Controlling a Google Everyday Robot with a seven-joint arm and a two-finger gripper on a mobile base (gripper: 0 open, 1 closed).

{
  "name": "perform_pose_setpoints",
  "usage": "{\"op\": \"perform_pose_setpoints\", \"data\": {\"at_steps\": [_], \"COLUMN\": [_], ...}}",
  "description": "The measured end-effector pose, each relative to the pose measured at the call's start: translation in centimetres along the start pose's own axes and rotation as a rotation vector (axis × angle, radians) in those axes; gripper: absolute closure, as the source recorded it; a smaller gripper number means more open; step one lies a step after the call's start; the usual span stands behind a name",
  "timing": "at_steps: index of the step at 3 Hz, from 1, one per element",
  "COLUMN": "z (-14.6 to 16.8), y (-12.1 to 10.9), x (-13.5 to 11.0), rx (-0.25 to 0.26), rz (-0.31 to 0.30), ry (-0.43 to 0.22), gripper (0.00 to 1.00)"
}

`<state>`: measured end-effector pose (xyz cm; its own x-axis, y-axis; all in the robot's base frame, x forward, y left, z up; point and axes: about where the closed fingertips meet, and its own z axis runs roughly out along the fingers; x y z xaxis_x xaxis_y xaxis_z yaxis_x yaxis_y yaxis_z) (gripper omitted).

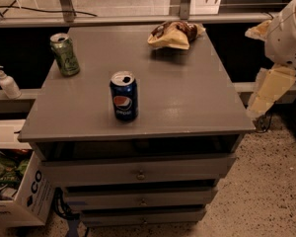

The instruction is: Move brown chip bag near pepsi can

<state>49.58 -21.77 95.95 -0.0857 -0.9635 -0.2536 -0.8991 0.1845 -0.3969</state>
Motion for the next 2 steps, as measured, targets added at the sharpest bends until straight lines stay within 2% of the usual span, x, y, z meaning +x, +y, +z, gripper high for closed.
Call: {"op": "perform_pose_setpoints", "data": {"at_steps": [1,2], "z": [2.8,5.4], "y": [-4.0,-8.2], "x": [-0.3,-0.8], "rx": [0.057,0.085], "rz": [-0.048,-0.033], "ry": [-0.079,-0.162], "gripper": [0.0,0.0]}}
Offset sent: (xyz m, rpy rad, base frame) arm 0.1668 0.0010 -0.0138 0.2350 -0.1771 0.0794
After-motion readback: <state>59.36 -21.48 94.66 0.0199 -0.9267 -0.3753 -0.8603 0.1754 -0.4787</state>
